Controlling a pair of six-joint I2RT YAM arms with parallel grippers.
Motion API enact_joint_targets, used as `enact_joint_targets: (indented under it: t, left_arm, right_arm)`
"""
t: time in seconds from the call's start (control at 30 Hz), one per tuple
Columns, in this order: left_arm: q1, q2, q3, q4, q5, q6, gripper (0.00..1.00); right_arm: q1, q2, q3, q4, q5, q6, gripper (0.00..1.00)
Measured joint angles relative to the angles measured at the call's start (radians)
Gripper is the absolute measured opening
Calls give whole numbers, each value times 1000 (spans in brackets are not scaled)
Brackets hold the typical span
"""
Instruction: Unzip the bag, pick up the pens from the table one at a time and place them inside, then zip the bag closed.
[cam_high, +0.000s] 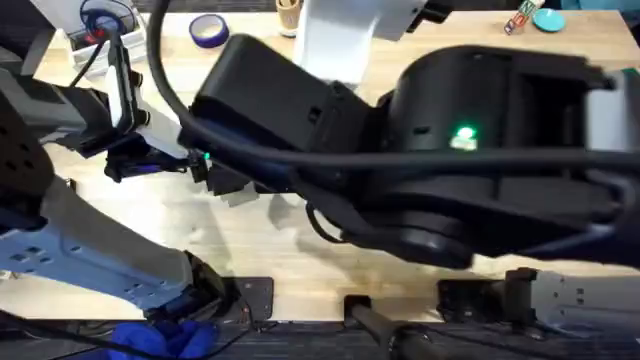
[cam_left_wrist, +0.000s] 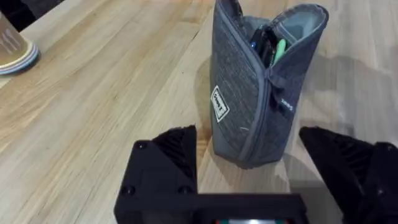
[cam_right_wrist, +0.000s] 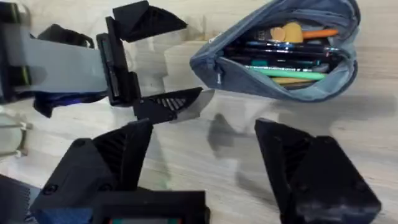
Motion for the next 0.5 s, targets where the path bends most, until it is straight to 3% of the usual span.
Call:
enact_joint_targets:
  t: [0.5]
  left_arm:
    - [0,0,0,0,0,0,994]
  right_arm:
    - [0,99,0,15,-23,38,996]
